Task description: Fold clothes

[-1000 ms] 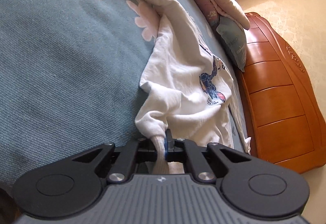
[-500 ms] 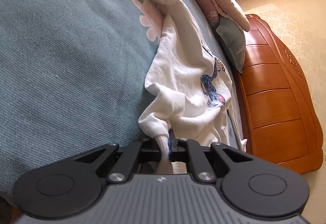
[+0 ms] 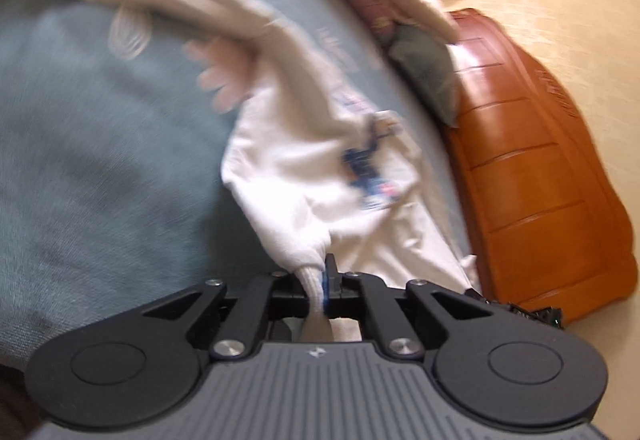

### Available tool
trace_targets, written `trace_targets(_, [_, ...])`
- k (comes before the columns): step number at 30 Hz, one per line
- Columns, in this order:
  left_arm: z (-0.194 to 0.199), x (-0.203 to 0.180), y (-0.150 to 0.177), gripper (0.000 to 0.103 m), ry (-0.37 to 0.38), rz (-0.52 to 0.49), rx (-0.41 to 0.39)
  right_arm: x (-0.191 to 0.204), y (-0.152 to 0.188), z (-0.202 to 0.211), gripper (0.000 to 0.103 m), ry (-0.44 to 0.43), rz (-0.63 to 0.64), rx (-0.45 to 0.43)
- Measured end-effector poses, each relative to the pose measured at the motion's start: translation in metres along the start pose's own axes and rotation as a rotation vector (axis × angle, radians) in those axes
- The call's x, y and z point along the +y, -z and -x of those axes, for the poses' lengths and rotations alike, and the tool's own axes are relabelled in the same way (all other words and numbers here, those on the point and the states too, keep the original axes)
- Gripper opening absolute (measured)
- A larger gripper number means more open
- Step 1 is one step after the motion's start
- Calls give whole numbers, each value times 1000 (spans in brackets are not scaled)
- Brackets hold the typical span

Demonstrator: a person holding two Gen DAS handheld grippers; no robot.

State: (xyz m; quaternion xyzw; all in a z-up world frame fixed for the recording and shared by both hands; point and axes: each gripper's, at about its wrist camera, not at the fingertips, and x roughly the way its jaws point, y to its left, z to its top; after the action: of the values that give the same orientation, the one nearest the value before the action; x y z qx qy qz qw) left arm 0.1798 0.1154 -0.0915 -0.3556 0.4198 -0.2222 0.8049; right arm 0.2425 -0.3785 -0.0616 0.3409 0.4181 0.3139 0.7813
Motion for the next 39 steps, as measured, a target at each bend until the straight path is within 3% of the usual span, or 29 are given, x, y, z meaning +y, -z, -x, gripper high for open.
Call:
trace_targets(5, [11, -16, 5, 4, -5, -54, 34, 16, -3, 23, 5, 22, 66, 36])
trace_targets(10, [-8, 7, 24, 4, -127, -21, 151, -17, 20, 32, 5, 127, 17, 97])
trace_targets(14, [-13, 10, 28, 5, -156, -23, 191, -37, 34, 29, 5, 242, 8, 128])
trace_targets(16, [1, 2, 22, 8, -190, -54, 170, -41, 37, 31, 8, 284, 7, 135])
trace_targets(22, [44, -28, -4, 15, -321, -185, 66, -15, 25, 49, 14, 303, 91, 61])
trace_targets(26, [46, -47, -32, 18, -336, -257, -1, 5, 15, 36, 26, 288, 158, 47])
trace_targets(31, [-25, -52, -56, 29, -272, -295, 45, 25, 9, -8, 49, 274, 227, 54])
trace_targets(36, [-96, -41, -60, 29, -262, -308, 51, 33, 10, -55, 52, 324, 299, 48])
trace_targets(39, [-117, -30, -61, 30, -313, -338, 10, 29, 19, -72, 57, 397, 349, 66])
